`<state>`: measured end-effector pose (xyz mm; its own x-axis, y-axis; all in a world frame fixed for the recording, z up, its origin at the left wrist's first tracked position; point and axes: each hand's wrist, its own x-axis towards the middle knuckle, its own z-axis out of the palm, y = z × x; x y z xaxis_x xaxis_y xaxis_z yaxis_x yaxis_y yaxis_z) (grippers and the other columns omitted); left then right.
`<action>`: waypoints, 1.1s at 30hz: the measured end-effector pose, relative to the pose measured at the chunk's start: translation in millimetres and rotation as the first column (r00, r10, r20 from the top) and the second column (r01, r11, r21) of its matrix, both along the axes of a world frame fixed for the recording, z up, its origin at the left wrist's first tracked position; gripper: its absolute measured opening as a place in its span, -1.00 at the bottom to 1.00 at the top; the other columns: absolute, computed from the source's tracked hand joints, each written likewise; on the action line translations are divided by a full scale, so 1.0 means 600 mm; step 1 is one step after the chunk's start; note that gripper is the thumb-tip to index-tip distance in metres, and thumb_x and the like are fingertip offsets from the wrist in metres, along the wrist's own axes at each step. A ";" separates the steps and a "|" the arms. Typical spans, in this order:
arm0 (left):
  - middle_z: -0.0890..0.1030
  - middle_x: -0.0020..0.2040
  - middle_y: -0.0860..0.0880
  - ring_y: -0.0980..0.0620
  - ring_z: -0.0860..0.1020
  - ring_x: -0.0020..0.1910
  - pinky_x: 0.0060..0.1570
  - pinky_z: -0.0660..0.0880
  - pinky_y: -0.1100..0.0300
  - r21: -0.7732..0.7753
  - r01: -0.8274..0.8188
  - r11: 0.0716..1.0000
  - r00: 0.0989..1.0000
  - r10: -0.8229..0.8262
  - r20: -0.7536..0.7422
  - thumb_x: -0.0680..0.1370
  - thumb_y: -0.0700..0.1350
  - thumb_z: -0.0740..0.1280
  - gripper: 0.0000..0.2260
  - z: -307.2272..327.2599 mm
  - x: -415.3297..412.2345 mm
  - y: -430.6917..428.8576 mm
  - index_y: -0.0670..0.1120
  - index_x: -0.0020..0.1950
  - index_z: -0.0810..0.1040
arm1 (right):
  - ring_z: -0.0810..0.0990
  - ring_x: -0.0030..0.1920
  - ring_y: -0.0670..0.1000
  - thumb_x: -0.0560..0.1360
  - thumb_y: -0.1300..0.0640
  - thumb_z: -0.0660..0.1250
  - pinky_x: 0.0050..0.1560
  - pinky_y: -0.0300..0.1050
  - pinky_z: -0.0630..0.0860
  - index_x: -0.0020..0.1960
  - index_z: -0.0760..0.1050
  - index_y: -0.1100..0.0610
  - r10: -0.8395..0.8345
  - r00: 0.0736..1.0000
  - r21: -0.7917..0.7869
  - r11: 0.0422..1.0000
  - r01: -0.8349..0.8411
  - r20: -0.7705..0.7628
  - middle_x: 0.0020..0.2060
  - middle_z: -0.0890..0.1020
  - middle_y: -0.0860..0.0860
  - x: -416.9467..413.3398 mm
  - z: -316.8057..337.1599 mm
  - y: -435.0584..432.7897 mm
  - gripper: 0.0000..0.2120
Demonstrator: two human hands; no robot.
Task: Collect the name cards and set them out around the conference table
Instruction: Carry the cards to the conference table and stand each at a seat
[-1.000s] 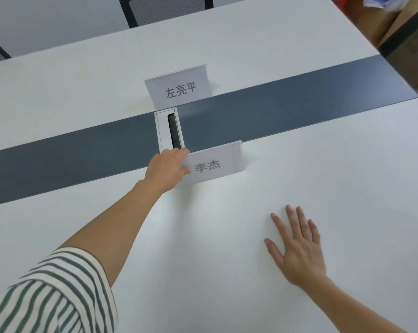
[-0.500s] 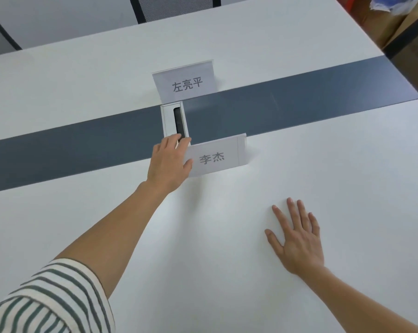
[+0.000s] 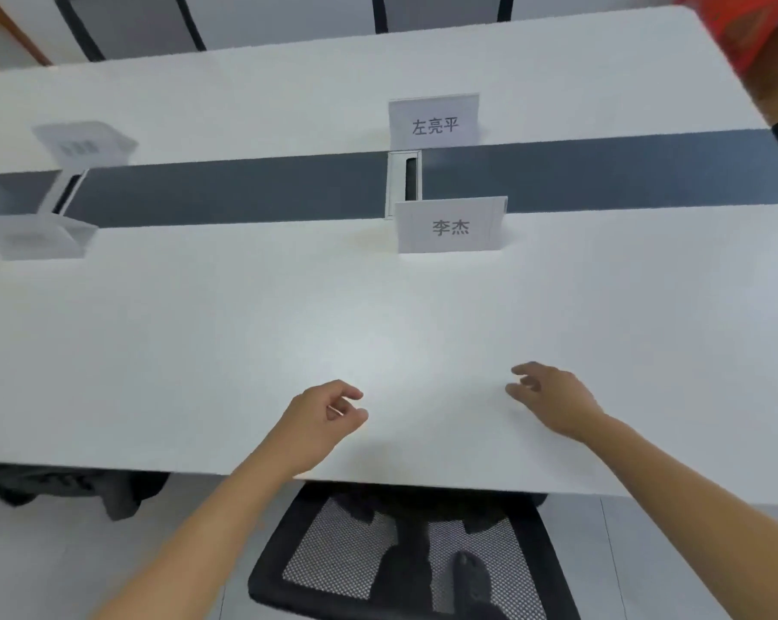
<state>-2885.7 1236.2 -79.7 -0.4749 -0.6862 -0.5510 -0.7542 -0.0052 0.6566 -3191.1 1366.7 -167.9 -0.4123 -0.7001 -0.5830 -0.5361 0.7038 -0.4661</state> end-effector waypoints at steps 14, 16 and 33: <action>0.68 -0.07 -0.19 0.03 0.67 -0.11 -0.14 0.52 0.29 0.172 -0.719 0.673 0.671 0.737 -0.076 0.34 -0.02 0.47 -0.82 0.084 0.360 0.449 0.07 -0.07 0.67 | 0.69 -0.14 -0.14 0.47 -0.02 0.40 0.14 -0.06 0.54 0.04 0.60 -0.10 0.364 0.854 -0.165 0.931 -0.325 0.372 -0.20 0.73 -0.08 0.287 0.164 0.170 -0.85; 0.68 -0.11 -0.17 0.07 0.67 -0.14 -0.09 0.49 0.25 0.167 -0.773 0.612 0.603 0.791 -0.106 0.32 0.01 0.50 -0.83 0.093 0.405 0.500 0.09 -0.10 0.68 | 0.68 -0.10 -0.21 0.47 -0.05 0.39 0.18 -0.11 0.52 0.03 0.58 -0.17 0.442 0.813 -0.170 0.897 -0.409 0.378 -0.14 0.73 -0.12 0.345 0.181 0.164 -0.86; 0.71 -0.13 -0.18 -0.10 0.66 -0.07 -0.11 0.53 0.14 0.108 -0.994 0.013 -0.009 0.980 -0.198 0.51 -0.19 0.39 -0.91 0.109 0.882 0.789 -0.06 -0.01 0.62 | 0.67 -0.04 -0.25 0.47 0.02 0.42 0.07 -0.27 0.53 0.07 0.60 -0.14 0.839 0.427 -0.242 0.516 -0.821 0.338 -0.07 0.73 -0.14 0.948 0.250 0.172 -0.82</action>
